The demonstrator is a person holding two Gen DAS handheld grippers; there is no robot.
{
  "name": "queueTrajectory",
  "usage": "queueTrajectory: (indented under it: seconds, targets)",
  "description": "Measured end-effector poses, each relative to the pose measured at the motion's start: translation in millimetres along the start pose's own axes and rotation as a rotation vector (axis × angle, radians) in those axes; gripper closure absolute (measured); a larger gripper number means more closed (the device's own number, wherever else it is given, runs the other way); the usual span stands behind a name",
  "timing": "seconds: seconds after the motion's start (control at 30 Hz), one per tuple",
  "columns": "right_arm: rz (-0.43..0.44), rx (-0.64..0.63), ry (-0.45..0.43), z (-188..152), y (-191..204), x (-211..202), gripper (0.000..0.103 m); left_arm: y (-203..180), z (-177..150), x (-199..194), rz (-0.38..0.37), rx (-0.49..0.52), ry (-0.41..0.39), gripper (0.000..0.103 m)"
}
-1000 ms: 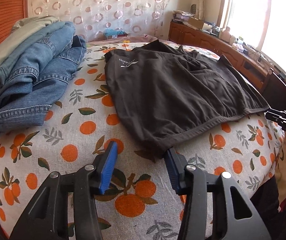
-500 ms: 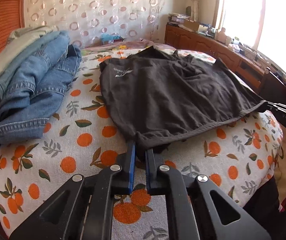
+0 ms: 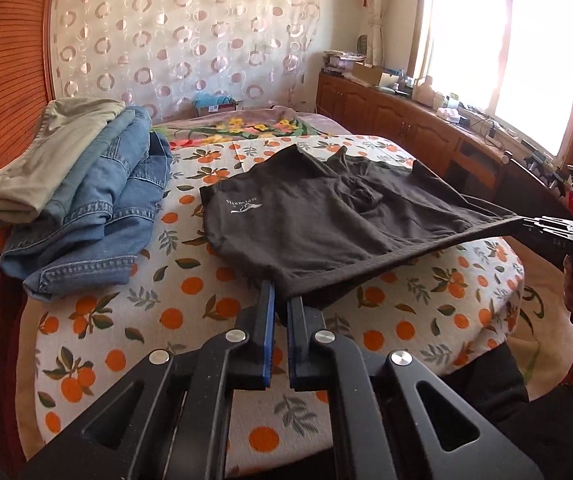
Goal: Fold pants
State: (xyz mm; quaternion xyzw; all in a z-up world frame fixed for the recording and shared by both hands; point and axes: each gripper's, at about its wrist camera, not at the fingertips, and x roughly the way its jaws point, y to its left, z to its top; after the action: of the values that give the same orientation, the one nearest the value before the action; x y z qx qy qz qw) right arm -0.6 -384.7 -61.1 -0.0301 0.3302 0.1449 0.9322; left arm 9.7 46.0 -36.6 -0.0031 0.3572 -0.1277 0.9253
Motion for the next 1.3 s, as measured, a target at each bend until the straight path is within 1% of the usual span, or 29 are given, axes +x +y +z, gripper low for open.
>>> queueTrajectory:
  seconds: [0.13,0.23,0.4,0.53,0.77,0.87,1.07,1.13,1.17,1.2,1.3]
  targets:
    - [0.022,0.004,0.015,-9,3,-9,0.095,-5,-14,-8,-0.004,0.000,0.007,0.097]
    - [0.026,0.010,0.036,-21,6,-4,0.095,-8,-24,-6,0.001,-0.002,0.026,0.097]
    - [0.035,0.031,0.066,-21,7,9,0.095,-6,-36,1,0.004,-0.018,0.053,0.097]
    - [0.048,0.057,0.063,-18,5,7,0.095,-7,-40,0,0.009,-0.020,0.056,0.097]
    - [0.048,0.029,0.039,-16,13,-10,0.095,-10,-35,-9,0.013,-0.005,0.037,0.096]
    - [0.045,0.022,0.036,-18,17,-16,0.092,-11,-32,-15,0.016,-0.004,0.026,0.094]
    - [0.050,-0.001,0.034,-19,25,-27,0.091,-5,-26,-25,0.024,-0.020,0.004,0.080]
    - [0.047,-0.002,0.019,-17,26,-29,0.085,-1,-24,-23,0.021,-0.033,0.002,0.070]
    - [0.044,0.001,0.014,-15,26,-29,0.084,2,-22,-20,0.016,-0.041,0.003,0.061]
    - [0.041,0.004,0.008,-13,25,-26,0.081,4,-20,-18,0.015,-0.047,0.002,0.054]
    - [0.037,0.008,-0.006,-6,25,-16,0.078,6,-14,-9,0.028,-0.052,0.002,0.052]
